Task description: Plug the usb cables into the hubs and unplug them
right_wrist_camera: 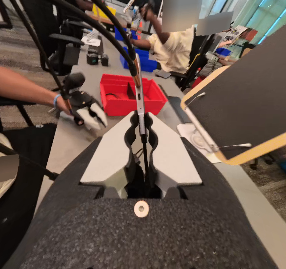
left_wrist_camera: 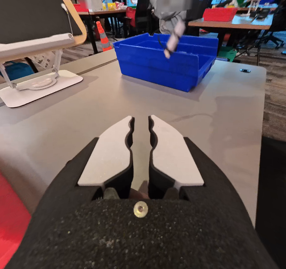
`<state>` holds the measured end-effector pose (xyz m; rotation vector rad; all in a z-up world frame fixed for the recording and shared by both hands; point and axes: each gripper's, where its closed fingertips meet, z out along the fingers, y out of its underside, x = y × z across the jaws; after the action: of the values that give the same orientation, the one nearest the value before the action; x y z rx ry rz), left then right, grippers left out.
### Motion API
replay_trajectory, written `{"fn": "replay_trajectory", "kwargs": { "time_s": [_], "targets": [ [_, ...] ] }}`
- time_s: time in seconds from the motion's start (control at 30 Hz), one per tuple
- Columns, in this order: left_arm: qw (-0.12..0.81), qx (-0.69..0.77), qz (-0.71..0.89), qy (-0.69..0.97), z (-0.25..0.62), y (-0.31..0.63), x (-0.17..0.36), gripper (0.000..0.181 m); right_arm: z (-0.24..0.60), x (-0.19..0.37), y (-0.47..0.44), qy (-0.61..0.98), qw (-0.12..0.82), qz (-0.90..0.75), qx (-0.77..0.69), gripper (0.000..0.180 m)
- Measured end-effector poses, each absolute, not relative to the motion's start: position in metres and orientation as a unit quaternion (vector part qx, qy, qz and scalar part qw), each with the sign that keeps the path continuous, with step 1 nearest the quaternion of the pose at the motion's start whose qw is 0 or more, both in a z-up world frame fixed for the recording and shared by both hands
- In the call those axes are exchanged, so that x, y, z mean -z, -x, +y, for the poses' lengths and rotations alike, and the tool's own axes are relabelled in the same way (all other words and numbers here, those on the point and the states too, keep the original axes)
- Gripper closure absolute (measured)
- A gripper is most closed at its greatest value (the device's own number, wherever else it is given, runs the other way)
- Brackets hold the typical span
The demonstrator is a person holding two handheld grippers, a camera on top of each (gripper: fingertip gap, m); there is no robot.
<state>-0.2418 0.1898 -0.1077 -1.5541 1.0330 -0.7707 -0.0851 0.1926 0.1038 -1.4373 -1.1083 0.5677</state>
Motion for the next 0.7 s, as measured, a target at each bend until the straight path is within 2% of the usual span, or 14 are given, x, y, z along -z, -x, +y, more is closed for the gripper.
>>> {"fn": "replay_trajectory", "kwargs": {
  "time_s": [0.13, 0.23, 0.43, 0.6, 0.7],
  "targets": [
    [0.528, 0.277, 0.477, 0.646, 0.184, 0.235, 0.121, 0.165, 0.235, -0.155, 0.043, 0.629, 0.598, -0.426, -0.254, 0.172],
    [0.529, 0.280, 0.490, 0.634, 0.176, 0.227, 0.118, 0.168, 0.275, -0.150, 0.009, 0.670, 0.582, -0.377, -0.266, 0.172],
    [0.537, 0.260, 0.499, 0.628, 0.176, 0.228, 0.119, 0.169, 0.324, -0.047, -0.038, 0.764, 0.482, -0.309, -0.296, 0.171],
    [0.537, 0.252, 0.497, 0.633, 0.181, 0.234, 0.121, 0.170, 0.330, 0.045, -0.087, 0.851, 0.353, -0.322, -0.218, 0.171],
    [0.540, 0.249, 0.494, 0.634, 0.183, 0.237, 0.121, 0.170, 0.326, 0.079, -0.127, 0.889, 0.275, -0.336, -0.142, 0.172]
  ]
}}
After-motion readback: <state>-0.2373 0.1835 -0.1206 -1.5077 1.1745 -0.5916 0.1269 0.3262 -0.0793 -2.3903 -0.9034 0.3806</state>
